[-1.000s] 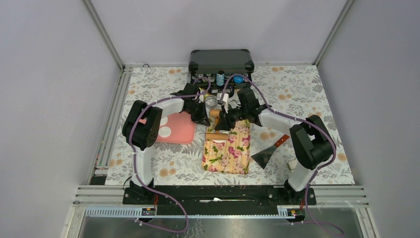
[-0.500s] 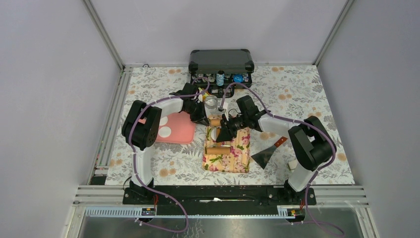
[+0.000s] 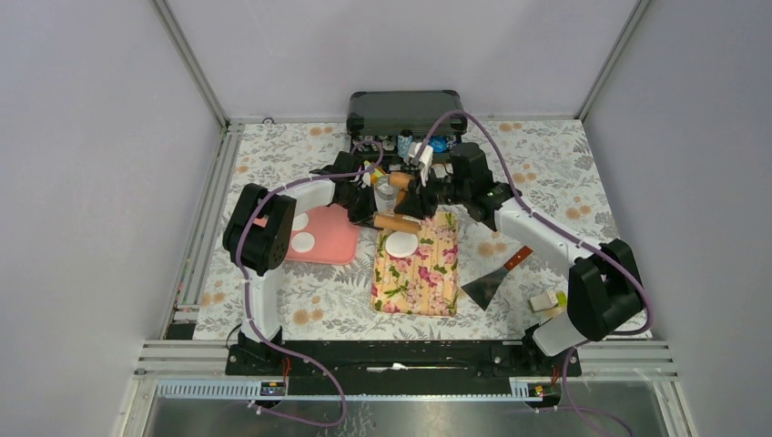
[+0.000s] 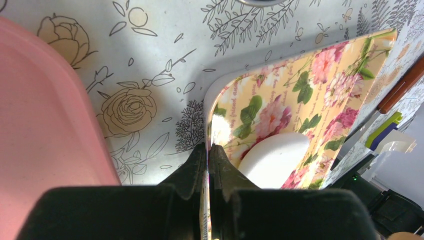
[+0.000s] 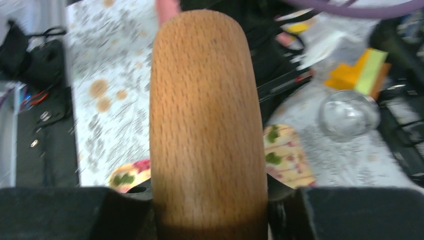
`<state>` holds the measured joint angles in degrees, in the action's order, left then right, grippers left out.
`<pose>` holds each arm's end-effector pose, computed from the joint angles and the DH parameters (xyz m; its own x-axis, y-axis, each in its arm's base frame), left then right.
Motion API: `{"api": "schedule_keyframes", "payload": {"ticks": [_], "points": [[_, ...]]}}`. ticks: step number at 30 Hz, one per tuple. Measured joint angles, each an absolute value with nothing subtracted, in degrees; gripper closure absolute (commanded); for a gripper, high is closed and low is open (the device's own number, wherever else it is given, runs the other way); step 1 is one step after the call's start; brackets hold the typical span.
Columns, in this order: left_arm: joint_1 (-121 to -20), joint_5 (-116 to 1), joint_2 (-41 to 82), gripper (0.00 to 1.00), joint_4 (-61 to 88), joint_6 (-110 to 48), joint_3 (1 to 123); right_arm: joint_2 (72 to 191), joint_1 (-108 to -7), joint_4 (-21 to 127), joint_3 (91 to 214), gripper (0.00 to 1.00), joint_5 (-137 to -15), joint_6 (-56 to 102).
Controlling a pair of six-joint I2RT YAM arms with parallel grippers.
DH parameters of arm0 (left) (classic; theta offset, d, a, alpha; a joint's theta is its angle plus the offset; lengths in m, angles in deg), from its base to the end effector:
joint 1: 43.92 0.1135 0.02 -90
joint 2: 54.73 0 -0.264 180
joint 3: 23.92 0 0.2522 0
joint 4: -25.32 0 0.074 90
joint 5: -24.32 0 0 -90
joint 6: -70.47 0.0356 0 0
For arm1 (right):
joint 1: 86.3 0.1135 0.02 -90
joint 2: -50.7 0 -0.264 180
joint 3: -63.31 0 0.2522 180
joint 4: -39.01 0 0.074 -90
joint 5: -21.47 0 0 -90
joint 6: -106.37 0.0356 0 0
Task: Roll out the dumpling wrappers from the dough
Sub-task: Flatten out the dough on the work surface.
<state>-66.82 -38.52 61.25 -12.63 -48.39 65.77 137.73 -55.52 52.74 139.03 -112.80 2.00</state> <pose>0.3692 -0.1736 0.1439 -0.9819 -0.0514 -0.1822 0.0628 0.8194 -0.5698 0.2826 0.1973 0.2856 -0.1265 -0.2822 -0.9510 -0.9716 0.2287 0.0613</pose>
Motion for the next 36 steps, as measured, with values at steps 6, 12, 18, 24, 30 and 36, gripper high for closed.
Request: {"api": "schedule_keyframes", "payload": {"ticks": [6, 12, 18, 24, 30, 36], "points": [[-66.82, -38.48, 61.25, 1.00, -12.59, -48.50, 65.77, 141.46, -55.52, 43.95, 138.48, 1.00, -103.94, 11.16], [-66.27, -38.35, 61.25, 1.00, -12.26, -48.39, 65.61, 145.90, -54.03, 39.19, 132.40, 1.00, -99.25, 15.44], [-66.38, -38.43, 61.25, 1.00, -12.19, -48.48, 65.59, 147.91, -53.24, 36.37, 130.72, 1.00, -99.79, 16.18], [-66.38, -38.43, 61.25, 1.00, -12.19, -48.48, 65.59, 146.71, -53.24, 34.29, 128.01, 1.00, -99.81, 16.14], [-66.38, -38.43, 61.23, 1.00, -12.19, -48.48, 65.57, 145.99, -53.48, 32.37, 125.96, 1.00, -100.97, 16.27], [-66.53, -38.41, 61.21, 1.00, -12.30, -48.48, 65.57, 145.77, -53.90, 32.35, 125.19, 1.00, -102.76, 16.84]]}}
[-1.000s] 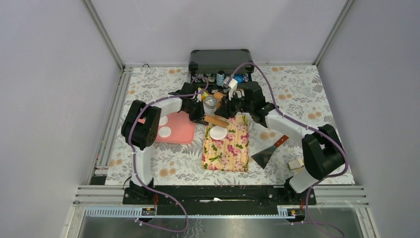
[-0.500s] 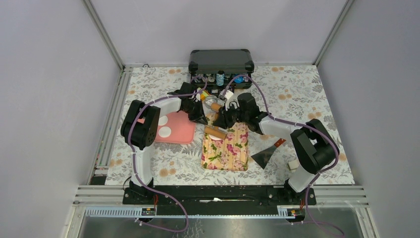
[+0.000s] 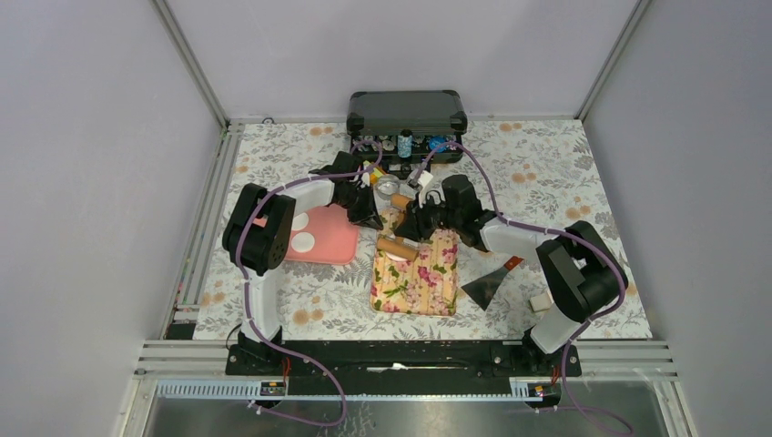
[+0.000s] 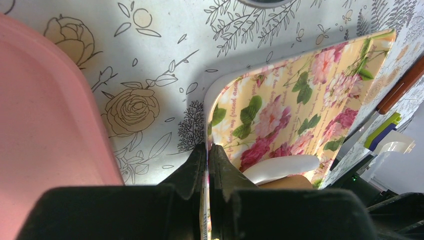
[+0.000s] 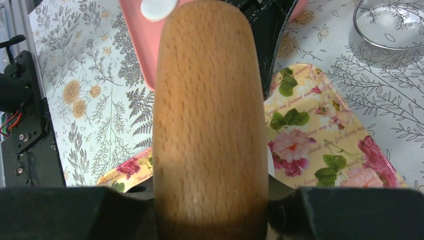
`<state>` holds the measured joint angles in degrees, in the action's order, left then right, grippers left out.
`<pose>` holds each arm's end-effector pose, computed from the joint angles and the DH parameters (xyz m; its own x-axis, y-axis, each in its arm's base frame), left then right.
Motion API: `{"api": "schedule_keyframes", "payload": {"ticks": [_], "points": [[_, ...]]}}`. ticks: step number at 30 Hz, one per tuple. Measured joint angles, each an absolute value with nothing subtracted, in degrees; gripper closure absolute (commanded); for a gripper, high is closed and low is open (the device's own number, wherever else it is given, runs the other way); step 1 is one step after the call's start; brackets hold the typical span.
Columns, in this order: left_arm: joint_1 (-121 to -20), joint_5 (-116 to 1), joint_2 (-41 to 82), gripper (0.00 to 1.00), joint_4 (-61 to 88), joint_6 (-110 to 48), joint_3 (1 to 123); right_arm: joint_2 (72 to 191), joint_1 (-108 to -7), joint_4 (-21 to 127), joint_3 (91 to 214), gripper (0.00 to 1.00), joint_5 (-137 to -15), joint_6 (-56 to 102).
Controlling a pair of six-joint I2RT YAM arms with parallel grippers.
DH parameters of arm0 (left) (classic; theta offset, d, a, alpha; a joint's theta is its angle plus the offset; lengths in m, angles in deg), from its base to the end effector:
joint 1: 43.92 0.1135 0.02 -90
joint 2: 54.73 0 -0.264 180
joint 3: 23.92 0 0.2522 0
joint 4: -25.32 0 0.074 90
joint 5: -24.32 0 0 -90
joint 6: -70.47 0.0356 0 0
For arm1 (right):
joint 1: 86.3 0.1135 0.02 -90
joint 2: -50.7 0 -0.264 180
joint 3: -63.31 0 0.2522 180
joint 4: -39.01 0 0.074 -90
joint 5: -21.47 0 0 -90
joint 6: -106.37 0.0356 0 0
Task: Roll out the dumpling wrappers from the dough
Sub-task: Flatten out the dough on the work surface.
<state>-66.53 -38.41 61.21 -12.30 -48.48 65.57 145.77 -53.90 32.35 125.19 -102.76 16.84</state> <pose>0.3699 -0.1717 0.1436 -0.9814 -0.0573 -0.1832 0.0590 0.8180 -0.5722 0.2822 0.2028 0.1922 -0.3842 -0.2358 -0.8926 -0.8648 0.4304 0.2586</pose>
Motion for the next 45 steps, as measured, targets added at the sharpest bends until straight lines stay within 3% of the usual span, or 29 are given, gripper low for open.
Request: {"api": "schedule_keyframes", "payload": {"ticks": [33, 45], "points": [[-66.75, -38.30, 61.12, 1.00, -12.37, -48.57, 65.46, 143.67, -54.55, 40.04, 121.83, 1.00, -114.68, 17.93], [-66.75, -38.39, 61.10, 1.00, -12.37, -48.57, 65.46, 137.16, -56.39, 37.15, 119.09, 1.00, -103.11, 20.05]]}}
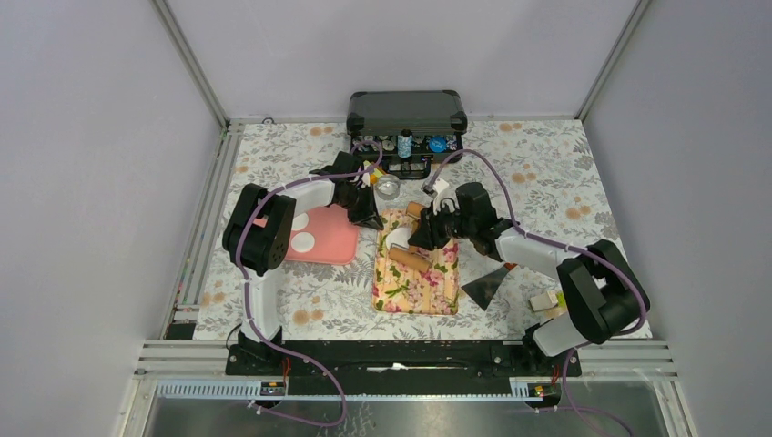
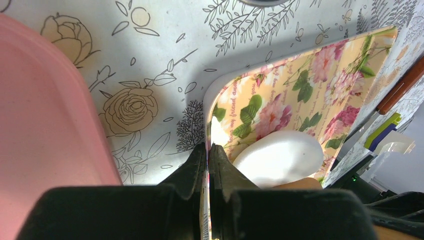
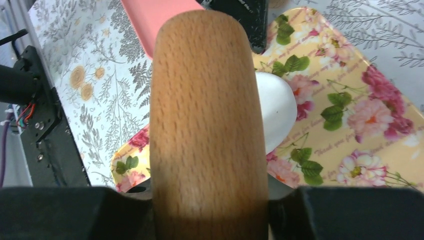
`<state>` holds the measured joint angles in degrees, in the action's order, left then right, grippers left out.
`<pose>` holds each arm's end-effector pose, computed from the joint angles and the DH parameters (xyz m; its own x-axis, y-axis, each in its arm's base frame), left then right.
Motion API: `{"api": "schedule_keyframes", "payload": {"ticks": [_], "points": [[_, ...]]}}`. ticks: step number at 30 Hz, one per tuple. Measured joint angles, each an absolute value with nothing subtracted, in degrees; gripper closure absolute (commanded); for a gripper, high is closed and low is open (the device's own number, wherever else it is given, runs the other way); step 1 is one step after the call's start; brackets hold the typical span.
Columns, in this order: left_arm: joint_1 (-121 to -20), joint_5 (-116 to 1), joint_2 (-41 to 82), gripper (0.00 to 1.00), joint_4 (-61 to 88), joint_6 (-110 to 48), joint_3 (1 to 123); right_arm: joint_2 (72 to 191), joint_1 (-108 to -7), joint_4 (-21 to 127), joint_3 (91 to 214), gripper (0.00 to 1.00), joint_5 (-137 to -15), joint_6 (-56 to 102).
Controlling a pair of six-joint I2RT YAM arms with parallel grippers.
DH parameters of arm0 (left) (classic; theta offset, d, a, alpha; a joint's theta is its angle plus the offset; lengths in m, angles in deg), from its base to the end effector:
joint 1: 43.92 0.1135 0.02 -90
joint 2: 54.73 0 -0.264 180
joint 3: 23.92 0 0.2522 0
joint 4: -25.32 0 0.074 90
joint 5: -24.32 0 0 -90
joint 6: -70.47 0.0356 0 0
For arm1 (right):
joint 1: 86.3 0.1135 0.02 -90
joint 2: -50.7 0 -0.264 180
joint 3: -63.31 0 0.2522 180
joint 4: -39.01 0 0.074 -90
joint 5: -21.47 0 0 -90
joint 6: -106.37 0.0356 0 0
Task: Roll out the dumpling wrappers from the dough
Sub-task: Flatten out the dough on the work surface.
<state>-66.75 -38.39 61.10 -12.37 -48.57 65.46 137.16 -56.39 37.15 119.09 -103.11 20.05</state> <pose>0.3687 -0.1729 0.1437 -0.9820 -0.0547 -0.1811 0.0600 0.8177 -0.5724 0.2596 0.1726 0.1985 -0.4710 -0.2100 -0.8568 -0.8130 0.4802 0.3293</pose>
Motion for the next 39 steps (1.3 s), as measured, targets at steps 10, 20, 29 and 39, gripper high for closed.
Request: {"api": "schedule_keyframes", "payload": {"ticks": [10, 20, 29, 39], "points": [[-66.75, -38.67, 61.03, 1.00, -12.32, -48.54, 65.46, 131.52, -58.92, 45.22, 121.65, 1.00, -109.98, 12.38], [-66.75, -38.65, 61.03, 1.00, -12.35, -48.48, 65.46, 142.25, -62.07, 57.31, 144.71, 1.00, -124.36, -12.49], [-66.75, -38.46, 61.03, 1.00, -12.39, -48.26, 65.46, 164.65, -62.09, 90.11, 164.97, 1.00, -126.63, -48.64], [-66.75, -38.41, 61.03, 1.00, -12.37, -48.24, 65.46, 167.80, -62.09, 107.53, 171.11, 1.00, -130.74, -69.85]]}}
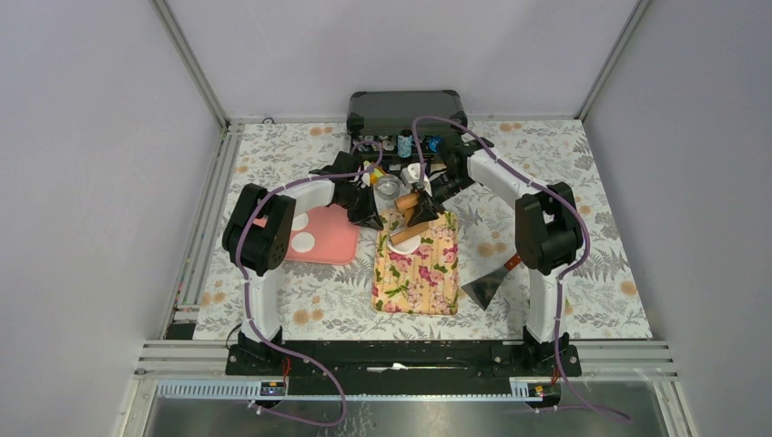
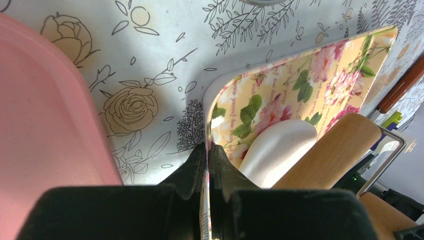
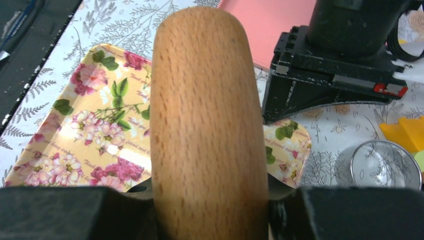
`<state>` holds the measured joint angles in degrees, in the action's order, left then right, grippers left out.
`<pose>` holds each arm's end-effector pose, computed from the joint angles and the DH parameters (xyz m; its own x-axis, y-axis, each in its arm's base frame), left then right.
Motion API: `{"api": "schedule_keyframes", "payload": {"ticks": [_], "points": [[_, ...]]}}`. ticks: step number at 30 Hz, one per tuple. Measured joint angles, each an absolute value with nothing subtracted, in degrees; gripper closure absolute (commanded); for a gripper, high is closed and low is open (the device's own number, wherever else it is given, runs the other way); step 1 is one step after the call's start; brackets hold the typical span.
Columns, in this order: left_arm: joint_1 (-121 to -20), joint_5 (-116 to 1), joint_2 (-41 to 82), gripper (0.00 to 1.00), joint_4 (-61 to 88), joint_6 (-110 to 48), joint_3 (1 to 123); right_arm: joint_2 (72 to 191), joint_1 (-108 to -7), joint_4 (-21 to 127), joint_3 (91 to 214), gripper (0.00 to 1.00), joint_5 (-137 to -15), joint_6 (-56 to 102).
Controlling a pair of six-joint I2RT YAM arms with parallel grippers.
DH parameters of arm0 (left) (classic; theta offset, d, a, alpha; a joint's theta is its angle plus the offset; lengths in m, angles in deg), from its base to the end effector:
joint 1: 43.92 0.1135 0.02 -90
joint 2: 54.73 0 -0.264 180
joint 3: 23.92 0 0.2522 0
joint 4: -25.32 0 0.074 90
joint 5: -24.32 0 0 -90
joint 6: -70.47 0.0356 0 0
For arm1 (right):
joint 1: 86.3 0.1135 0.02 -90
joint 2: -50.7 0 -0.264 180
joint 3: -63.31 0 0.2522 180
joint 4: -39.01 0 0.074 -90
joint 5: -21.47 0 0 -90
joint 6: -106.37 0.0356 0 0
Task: Roll out the dumpling wrappers from the dough
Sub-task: Flatten out the dough on the work surface.
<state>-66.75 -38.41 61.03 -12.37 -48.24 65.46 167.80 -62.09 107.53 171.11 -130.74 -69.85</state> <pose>0.3687 -0.1729 0.1442 -0.9813 -0.0502 -0.1856 0.0663 0.8180 -0.5715 0.3594 0.1961 0.2192 0.3019 -0.3744 -0.8768 -0.9134 -0.3770 -0.1535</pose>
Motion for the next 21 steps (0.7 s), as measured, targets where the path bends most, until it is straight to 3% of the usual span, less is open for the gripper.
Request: {"api": "schedule_keyframes", "payload": {"ticks": [21], "points": [[-66.75, -38.28, 61.03, 1.00, -12.56, -48.24, 65.46, 174.14, -62.27, 118.16, 173.71, 1.00, -136.80, -84.38]]}}
